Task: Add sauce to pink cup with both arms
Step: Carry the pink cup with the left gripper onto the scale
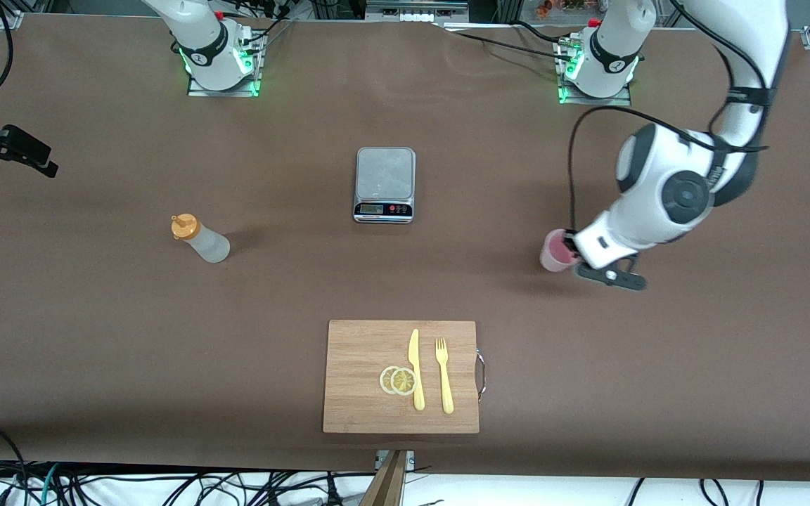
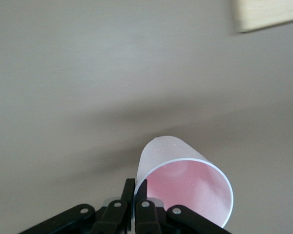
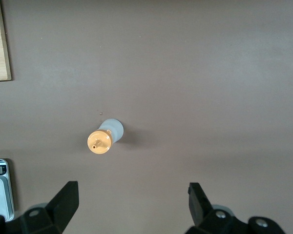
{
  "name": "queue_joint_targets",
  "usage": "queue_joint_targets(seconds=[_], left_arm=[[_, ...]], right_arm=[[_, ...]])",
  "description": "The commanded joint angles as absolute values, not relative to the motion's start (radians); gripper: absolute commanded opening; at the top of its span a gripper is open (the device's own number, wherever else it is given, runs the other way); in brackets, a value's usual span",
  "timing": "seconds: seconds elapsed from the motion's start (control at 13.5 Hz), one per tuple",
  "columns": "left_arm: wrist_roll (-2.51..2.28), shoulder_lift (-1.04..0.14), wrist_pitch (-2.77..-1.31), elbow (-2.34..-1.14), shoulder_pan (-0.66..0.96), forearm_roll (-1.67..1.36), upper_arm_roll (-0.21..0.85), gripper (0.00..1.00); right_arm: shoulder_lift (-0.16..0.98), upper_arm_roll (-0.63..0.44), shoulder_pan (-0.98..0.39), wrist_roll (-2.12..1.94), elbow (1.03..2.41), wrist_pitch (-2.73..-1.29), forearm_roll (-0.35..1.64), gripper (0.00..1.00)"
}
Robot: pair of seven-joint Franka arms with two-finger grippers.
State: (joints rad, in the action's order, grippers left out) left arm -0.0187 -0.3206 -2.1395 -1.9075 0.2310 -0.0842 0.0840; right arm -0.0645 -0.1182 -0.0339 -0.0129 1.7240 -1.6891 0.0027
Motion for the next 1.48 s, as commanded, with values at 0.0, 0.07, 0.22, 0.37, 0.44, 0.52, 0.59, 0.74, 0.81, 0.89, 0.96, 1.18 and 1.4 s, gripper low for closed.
queue_joint_targets(seconds=[0.0,0.07,0.22,0.37,0.44,0.52,0.59,0.74,0.81,0.89,0.96,1.18,1.4], left_arm=[[-0.125,-0.325,-2.121,-1.875,0.375,-0.119,0.084,0.0],[-0.171,-0.328,-2.125,-1.871,0.434,-0.145,0.084,0.0],[-0.265,-0.328,-2.134,-1.867,0.533,-0.201,0.084,0.0],[-0.34,-0.334,-2.143,-1.849,0.628,-0.221,0.084,0.0],[-0.375,-0.339,-2.158,-1.848,0.668,-0.219,0.084,0.0],[-0.412,-0.348,-2.183,-1.85,0.708,-0.216,0.084,0.0],[-0.46,-0.356,-2.21,-1.851,0.744,-0.215,0.083,0.0],[-0.52,-0.373,-2.244,-1.856,0.794,-0.213,0.083,0.0],[-0.537,-0.382,-2.252,-1.859,0.814,-0.212,0.083,0.0],[-0.554,-0.393,-2.263,-1.861,0.827,-0.212,0.083,0.0],[-0.569,-0.403,-2.278,-1.861,0.839,-0.212,0.083,0.0],[-0.572,-0.44,-2.318,-1.861,0.845,-0.21,0.083,0.0],[-0.572,-0.454,-2.324,-1.861,0.85,-0.21,0.083,0.0]], right_arm=[[-0.066,-0.117,-0.035,-0.018,1.712,-1.681,-0.008,1.0],[-0.066,-0.117,-0.035,-0.018,1.712,-1.681,-0.008,1.0],[-0.066,-0.117,-0.035,-0.018,1.712,-1.68,-0.008,1.0],[-0.066,-0.117,-0.035,-0.018,1.712,-1.68,-0.008,1.0],[-0.066,-0.115,-0.035,-0.018,1.712,-1.68,-0.008,1.0],[-0.066,-0.115,-0.035,-0.018,1.712,-1.68,-0.008,1.0],[-0.066,-0.117,-0.035,-0.018,1.71,-1.68,-0.008,1.0],[-0.066,-0.115,-0.035,-0.018,1.712,-1.68,-0.008,1.0],[-0.066,-0.115,-0.035,-0.018,1.712,-1.68,-0.008,1.0],[-0.066,-0.115,-0.035,-0.018,1.712,-1.68,-0.008,1.0],[-0.066,-0.115,-0.035,-0.018,1.712,-1.68,-0.008,1.0],[-0.066,-0.115,-0.035,-0.018,1.712,-1.68,-0.008,1.0],[-0.066,-0.115,-0.035,-0.018,1.712,-1.68,-0.008,1.0]])
